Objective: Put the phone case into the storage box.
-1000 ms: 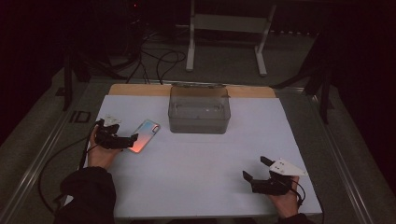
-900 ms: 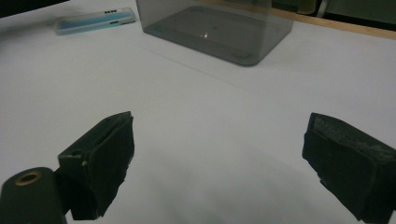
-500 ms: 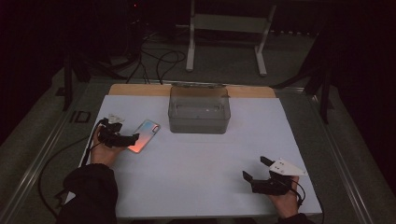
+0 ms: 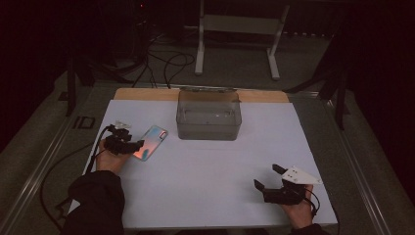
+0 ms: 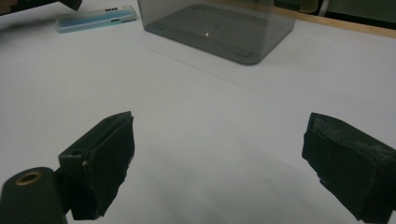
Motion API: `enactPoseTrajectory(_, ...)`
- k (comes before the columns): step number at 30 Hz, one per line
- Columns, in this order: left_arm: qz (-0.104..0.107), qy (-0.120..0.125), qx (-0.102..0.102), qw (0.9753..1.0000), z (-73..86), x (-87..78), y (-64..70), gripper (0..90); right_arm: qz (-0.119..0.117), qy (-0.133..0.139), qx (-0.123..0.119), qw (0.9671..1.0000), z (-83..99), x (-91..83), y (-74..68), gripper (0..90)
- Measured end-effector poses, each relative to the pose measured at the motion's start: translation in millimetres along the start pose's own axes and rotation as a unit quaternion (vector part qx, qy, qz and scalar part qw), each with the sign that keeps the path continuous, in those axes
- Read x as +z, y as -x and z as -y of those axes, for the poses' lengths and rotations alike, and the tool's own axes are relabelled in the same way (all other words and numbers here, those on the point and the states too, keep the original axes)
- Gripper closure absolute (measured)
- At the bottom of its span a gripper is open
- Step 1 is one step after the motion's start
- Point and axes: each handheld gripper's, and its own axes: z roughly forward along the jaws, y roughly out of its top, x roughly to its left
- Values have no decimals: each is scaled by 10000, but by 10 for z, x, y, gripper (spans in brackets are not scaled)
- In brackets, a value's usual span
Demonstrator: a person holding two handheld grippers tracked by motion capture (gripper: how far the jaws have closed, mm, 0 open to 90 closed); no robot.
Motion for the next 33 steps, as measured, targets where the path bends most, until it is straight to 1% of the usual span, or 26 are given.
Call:
enactPoseTrajectory(1, 42, -22, -28, 10000, 14, 10, -12, 461, 1, 1, 1, 10000, 0, 0, -1, 96)
enactPoseTrajectory(2, 42, -22, -28, 10000, 14, 10, -12, 484, 1, 1, 1, 10000, 0, 0, -1, 96)
enactPoseTrajectory(3, 128, -82, -65, 9999, 37, 31, -35, 519, -1, 0, -4, 10000, 0, 1, 0, 95)
enactPoseTrajectory(7, 233, -206, -166, 9994, 60, 68, -74, 628, -2, -17, 7, 10000, 1, 5, -3, 96)
enactPoseTrajectory(9, 223, -250, -169, 9993, 61, 75, -78, 680, -2, -18, 1, 10000, 1, 5, -4, 96)
enactPoseTrajectory(10, 192, -269, -219, 9992, 57, 74, -87, 704, -1, -21, 3, 10000, 1, 5, -4, 95)
enactPoseTrajectory(11, 217, -276, -212, 9992, 56, 75, -90, 713, -1, -21, 3, 10000, 1, 6, -4, 96)
enactPoseTrajectory(13, 232, -319, -176, 9991, 46, 74, -90, 758, -7, -20, 3, 10000, 1, 6, -4, 96)
enactPoseTrajectory(15, 166, -363, -108, 9991, 32, 72, -80, 780, -8, -17, -2, 10000, 1, 8, -6, 96)
enactPoseTrajectory(18, 6, -418, 32, 9991, 15, 67, -70, 854, -8, -27, -2, 10000, 0, 8, -7, 96)
enactPoseTrajectory(19, 0, -448, 84, 9990, 10, 66, -67, 870, -13, -26, -5, 10000, 1, 8, -7, 96)
enactPoseTrajectory(20, 0, -448, 84, 9990, 10, 66, -67, 874, -13, -26, -5, 10000, 1, 8, -7, 96)
enactPoseTrajectory(21, -22, -507, 226, 9985, -6, 65, -54, 880, -9, -17, -3, 10000, 1, 8, -5, 96)
enactPoseTrajectory(23, -123, -574, 397, 9975, -21, 64, -25, 886, -11, -22, 4, 10000, 1, 8, -5, 96)
enactPoseTrajectory(24, -161, -572, 467, 9971, -23, 65, -9, 888, -14, -22, 3, 10000, 1, 8, -5, 96)
enactPoseTrajectory(25, -161, -572, 467, 9971, -23, 65, -9, 890, -14, -17, 0, 10000, 0, 7, -3, 96)
enactPoseTrajectory(26, -217, -555, 532, 9968, -20, 62, 5, 891, -11, -17, 7, 10000, 0, 7, -2, 96)
enactPoseTrajectory(27, -217, -555, 532, 9968, -20, 62, 5, 892, -16, -20, 18, 10000, 1, 7, -3, 96)
enactPoseTrajectory(28, -245, -483, 559, 9970, -6, 54, 16, 892, -15, -19, 28, 10000, 1, 7, -3, 96)
enactPoseTrajectory(33, -300, -329, 564, 9974, 12, -21, 21, 893, -28, -16, 35, 10000, 1, 8, -4, 96)
